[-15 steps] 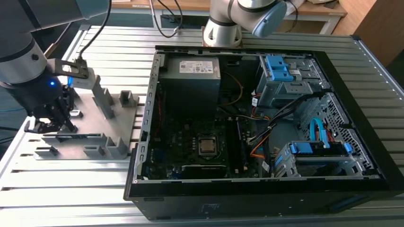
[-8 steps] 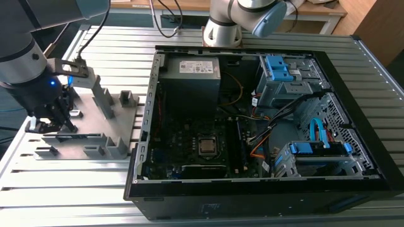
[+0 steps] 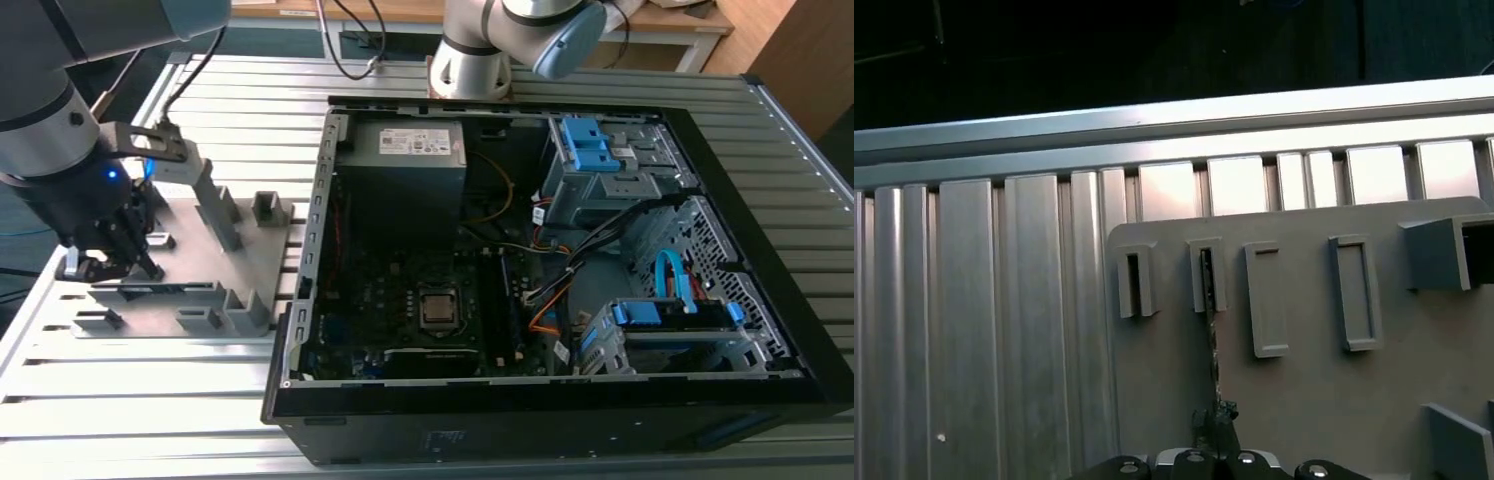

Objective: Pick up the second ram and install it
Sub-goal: 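Pick up the second ram and move it above second insertion slot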

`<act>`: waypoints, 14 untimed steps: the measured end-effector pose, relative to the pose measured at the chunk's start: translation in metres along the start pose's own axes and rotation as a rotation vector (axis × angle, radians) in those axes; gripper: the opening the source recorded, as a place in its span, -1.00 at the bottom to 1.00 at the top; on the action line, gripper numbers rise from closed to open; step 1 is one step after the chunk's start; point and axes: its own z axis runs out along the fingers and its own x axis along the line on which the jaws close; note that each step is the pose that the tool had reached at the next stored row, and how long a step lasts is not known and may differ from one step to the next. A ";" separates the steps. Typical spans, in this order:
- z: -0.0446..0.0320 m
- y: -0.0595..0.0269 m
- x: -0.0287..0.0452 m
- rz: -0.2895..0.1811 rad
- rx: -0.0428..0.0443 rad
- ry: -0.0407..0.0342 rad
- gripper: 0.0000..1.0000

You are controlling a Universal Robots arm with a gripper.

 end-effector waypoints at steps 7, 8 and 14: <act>0.0000 0.0000 0.0000 -0.030 0.0003 0.0012 -0.80; 0.0000 0.0000 0.0000 -0.034 0.0003 0.0014 -0.80; 0.0000 0.0000 0.0000 -0.058 0.0005 0.0023 -0.80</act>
